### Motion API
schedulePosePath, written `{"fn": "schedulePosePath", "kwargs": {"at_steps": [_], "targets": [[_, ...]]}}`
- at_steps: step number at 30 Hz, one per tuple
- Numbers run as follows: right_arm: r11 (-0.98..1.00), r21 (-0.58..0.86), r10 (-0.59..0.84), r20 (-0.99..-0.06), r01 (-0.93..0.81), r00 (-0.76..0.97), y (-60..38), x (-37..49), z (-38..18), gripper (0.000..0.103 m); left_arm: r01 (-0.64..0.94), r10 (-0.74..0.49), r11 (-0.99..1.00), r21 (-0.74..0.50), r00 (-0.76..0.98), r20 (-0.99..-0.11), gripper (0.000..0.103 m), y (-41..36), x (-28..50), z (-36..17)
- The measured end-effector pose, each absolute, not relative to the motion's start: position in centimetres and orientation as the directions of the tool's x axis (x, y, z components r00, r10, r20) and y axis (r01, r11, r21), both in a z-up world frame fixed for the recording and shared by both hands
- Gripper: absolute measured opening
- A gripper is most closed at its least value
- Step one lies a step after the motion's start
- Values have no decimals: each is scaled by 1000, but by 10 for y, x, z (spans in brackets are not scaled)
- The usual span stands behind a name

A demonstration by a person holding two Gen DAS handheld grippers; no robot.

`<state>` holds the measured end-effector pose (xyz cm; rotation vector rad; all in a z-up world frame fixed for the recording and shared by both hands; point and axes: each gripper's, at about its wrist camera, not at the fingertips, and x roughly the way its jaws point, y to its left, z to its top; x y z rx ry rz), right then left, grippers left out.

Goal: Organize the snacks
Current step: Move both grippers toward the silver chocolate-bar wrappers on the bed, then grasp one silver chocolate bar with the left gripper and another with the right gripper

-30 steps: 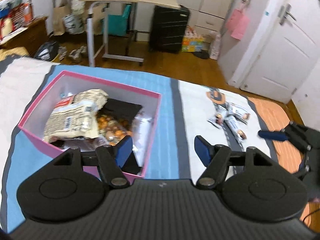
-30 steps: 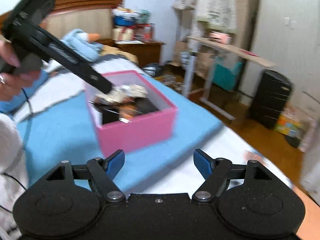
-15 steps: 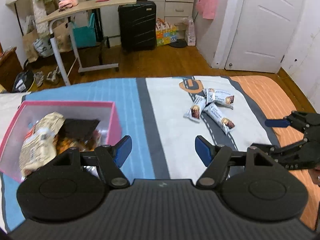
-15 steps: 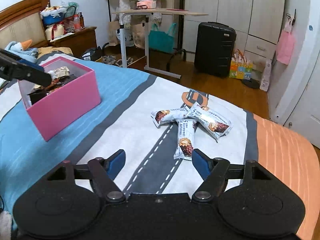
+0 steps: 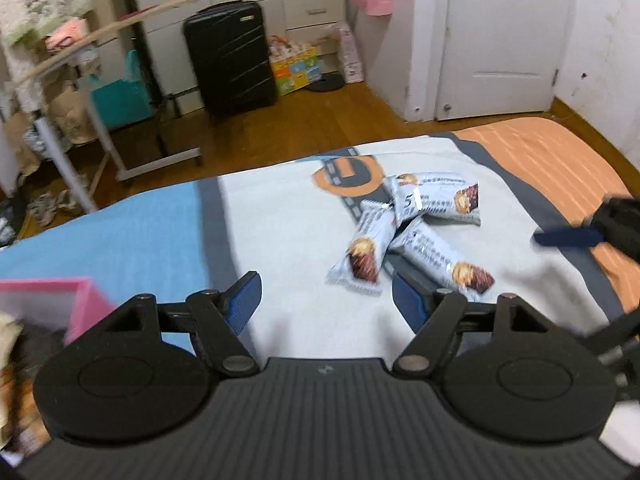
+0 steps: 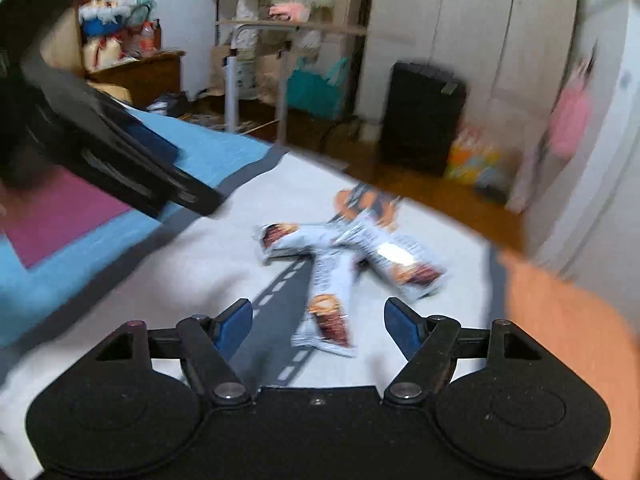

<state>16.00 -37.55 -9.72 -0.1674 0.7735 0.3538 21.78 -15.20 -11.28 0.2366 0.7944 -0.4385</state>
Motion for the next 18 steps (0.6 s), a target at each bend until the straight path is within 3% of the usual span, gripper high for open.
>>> {"fn": "schedulePosePath", "kwargs": {"at_steps": [6,9,10,13,15,18], "targets": [[930,16,232,-801,-367,553,-373,203,-123,82,488,-303,872,48,614,-729,72,-174,258,-150],[936,54,248,-801,-347,545,-372,218,-133,79,503,-300,862,62,607,-736,75,-177,273,-164],[934,47,247,-801,-354,546,-369,221,-136,75,508,-309,860,47,592,-744,84,-177,279,-168],[937,22,227,-798,-350,559,-364,224,-144,72,517,-346,856,-17,547,-762,84,-177,286,-176],[943,46,236,-792,-329,564,-364,226,-147,66,534,-337,846,-3,529,-779,80,-183,286,-184],[958,37,204,-782,-283,589,-371,230,-149,46,528,-311,849,34,550,-775,72,-187,282,-192]]}}
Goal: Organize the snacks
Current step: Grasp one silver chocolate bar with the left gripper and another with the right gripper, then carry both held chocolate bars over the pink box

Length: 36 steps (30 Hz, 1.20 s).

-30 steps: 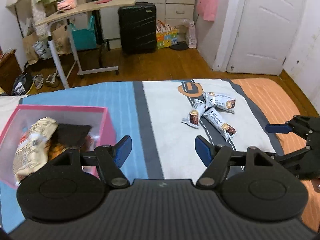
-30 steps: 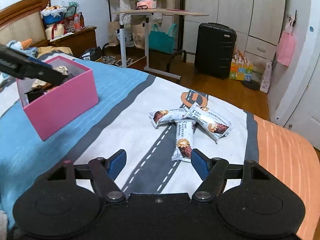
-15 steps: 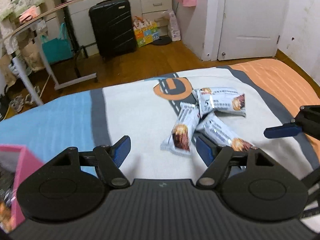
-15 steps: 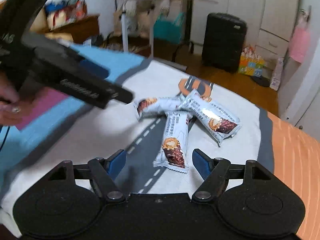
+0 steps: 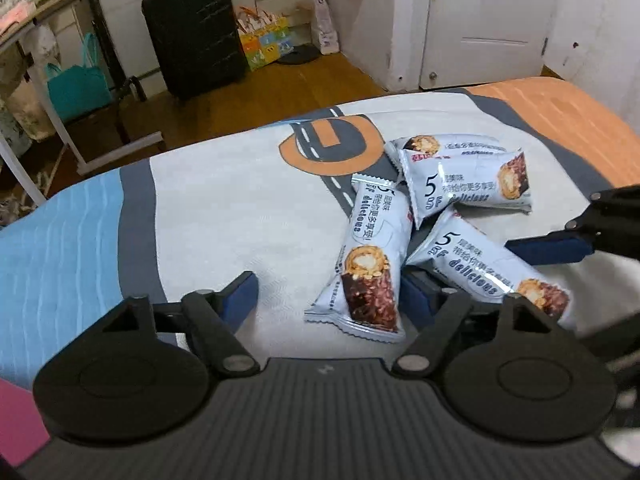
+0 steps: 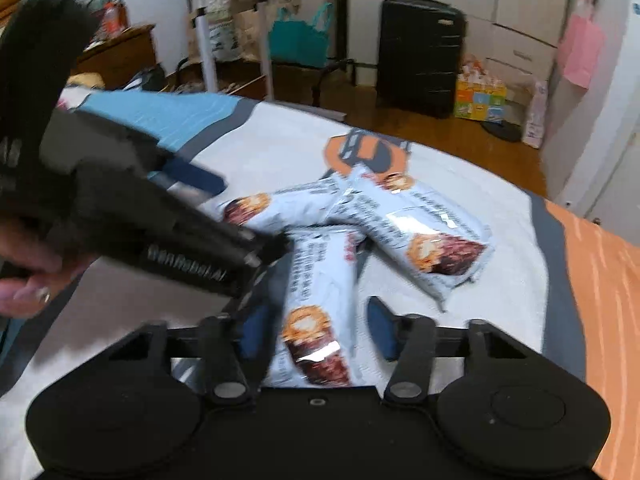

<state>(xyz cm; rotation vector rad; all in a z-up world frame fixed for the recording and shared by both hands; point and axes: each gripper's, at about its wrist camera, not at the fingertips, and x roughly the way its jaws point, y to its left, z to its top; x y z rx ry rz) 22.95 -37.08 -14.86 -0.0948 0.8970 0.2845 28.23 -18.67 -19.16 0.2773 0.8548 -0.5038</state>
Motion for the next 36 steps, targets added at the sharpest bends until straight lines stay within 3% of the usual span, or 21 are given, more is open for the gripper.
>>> {"fn": "schedulePosePath", "kwargs": {"at_steps": [2,3,6,9,11,14,16,17,21,36], "targets": [[964,42,197,-778,-263,597,-375,228,-149,36,505,-304,863,27,560,-771,57,-184,282,-190],[967,39,188,-777,-252,601,-376,225,-149,35,494,-295,869,28,563,-772,54,-182,284,-189],[972,28,168,-774,-232,610,-377,220,-150,35,486,-299,874,9,551,-779,53,-180,290,-187],[975,9,149,-770,-223,621,-374,220,-153,36,525,-287,848,71,567,-772,58,-190,291,-190],[974,-19,133,-764,-227,632,-371,218,-153,32,536,-282,838,105,589,-757,55,-195,288,-191],[977,-34,112,-753,-208,648,-368,212,-150,29,520,-276,848,103,598,-752,41,-195,285,-187],[979,-40,104,-747,-201,656,-366,207,-147,29,511,-280,855,86,596,-753,37,-192,281,-183],[979,-38,105,-747,-200,657,-365,204,-145,29,509,-283,857,81,596,-752,22,-190,279,-181],[986,-29,89,-749,-166,656,-366,196,-139,29,498,-273,863,85,601,-751,20,-181,266,-174],[990,27,110,-761,-138,640,-365,168,-98,29,463,-352,881,-96,506,-787,18,-134,228,-130]]}}
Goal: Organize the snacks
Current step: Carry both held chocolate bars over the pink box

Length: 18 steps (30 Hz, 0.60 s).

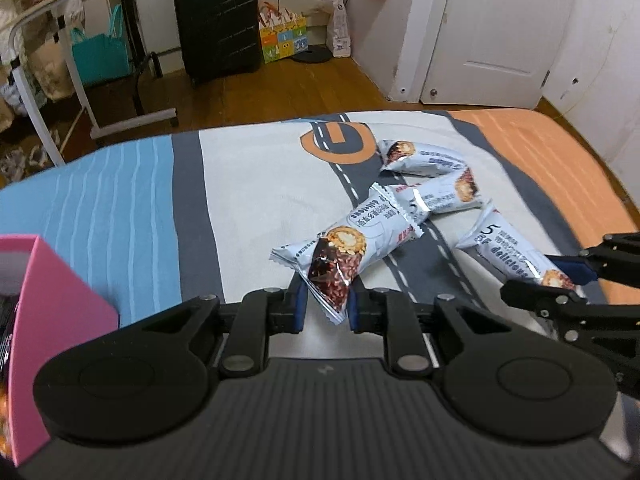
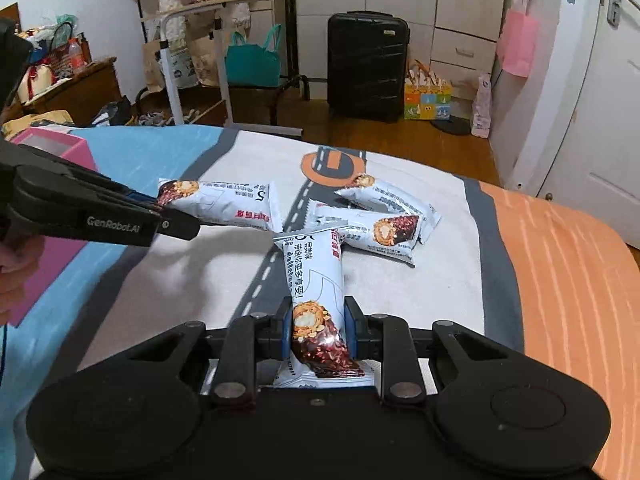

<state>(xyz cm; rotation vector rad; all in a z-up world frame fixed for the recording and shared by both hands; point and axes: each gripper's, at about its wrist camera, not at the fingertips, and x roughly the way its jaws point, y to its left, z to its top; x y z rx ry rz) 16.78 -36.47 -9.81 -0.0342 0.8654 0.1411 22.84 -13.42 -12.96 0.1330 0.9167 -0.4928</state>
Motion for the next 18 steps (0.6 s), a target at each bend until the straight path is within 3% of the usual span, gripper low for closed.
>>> {"fn": "schedulePosePath", "kwargs": {"at_steps": [9,18], "targets": [[975,64,178,-792,-211,583,-352,145,-74,29,470,-389,866,-173,414,-823,18,-103,196,-102],[934,65,259,-802,-352,538,-313,113,-41,29,489,-380,857,-163,386,-840,18,-55,141,-73]]}}
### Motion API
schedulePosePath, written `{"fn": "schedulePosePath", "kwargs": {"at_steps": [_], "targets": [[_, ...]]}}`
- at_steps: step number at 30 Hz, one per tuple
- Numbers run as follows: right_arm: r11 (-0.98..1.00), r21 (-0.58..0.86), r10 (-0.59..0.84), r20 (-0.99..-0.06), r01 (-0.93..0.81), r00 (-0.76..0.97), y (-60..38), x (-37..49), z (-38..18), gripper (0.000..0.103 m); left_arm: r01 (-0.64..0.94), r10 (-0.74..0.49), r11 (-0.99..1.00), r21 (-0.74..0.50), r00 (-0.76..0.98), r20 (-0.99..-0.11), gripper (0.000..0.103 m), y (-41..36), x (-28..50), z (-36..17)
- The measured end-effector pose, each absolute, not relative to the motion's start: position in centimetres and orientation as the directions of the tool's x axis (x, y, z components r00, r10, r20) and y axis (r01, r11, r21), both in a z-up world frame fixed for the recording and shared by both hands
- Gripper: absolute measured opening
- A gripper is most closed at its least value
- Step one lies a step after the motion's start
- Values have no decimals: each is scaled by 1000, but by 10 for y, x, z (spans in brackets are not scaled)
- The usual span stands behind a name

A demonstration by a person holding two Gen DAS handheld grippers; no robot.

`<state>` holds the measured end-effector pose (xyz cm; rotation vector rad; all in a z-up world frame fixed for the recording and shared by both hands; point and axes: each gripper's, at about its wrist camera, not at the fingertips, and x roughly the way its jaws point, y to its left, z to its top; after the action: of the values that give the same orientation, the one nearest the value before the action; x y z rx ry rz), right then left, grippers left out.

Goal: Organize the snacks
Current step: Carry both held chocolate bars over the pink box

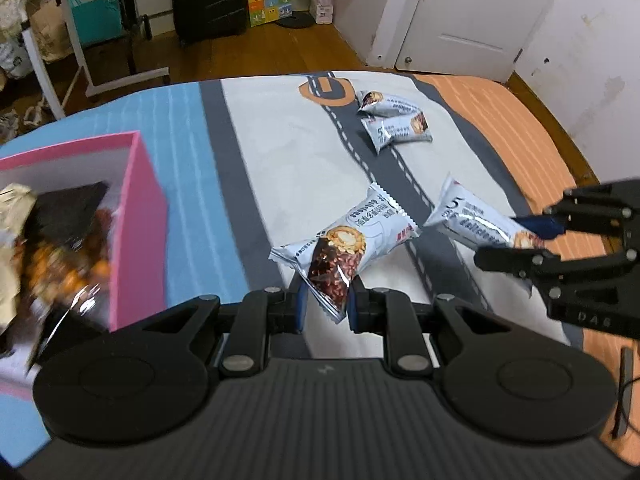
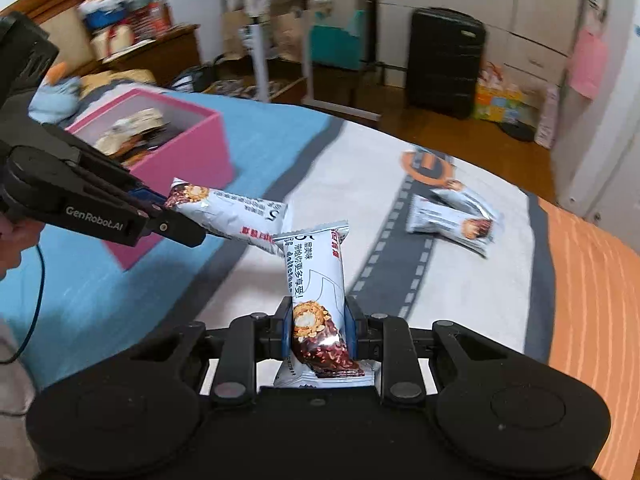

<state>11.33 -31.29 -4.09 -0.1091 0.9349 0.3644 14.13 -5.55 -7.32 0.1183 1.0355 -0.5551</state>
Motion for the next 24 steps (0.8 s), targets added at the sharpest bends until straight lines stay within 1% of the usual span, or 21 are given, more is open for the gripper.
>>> {"fn": "schedulePosePath", "kwargs": {"at_steps": [7,11,17,24], "targets": [[897,48,309,-777,-439,548,-278,89,-15,29,457,-374,875,-162,424,-825,18,-19,105,-48],[870,37,341,-765,-491,547,-260,81,2,29,431,-345,893,-131,467,-814,18,0,90,-29],[822,58,408,-755,-566,514,-233,83,25,29,389,-299,916,-95,508,-808,18,33,73,0],[759,60,501,-688,-648,524,-198,102,43,29,311,-227,949,-51,565,-793,18,66,72,17]]}}
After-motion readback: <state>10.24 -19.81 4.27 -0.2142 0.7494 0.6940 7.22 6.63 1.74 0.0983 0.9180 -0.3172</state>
